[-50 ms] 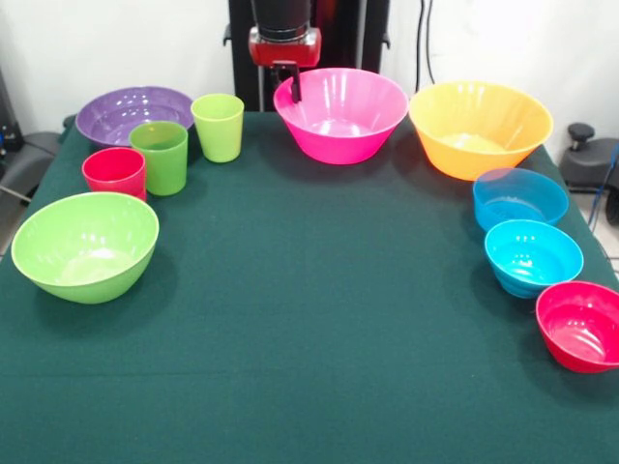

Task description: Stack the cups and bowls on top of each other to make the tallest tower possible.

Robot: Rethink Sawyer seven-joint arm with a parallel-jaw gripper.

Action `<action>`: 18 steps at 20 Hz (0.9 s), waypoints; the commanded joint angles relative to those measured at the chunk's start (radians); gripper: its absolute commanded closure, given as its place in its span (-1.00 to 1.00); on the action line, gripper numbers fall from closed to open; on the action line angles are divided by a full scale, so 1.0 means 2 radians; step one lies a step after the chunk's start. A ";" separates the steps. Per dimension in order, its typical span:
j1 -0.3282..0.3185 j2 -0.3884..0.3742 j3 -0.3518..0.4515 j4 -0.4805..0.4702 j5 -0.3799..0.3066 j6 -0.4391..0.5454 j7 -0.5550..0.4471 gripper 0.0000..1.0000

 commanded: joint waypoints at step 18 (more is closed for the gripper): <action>-0.013 -0.024 0.108 -0.075 0.014 0.082 0.026 1.00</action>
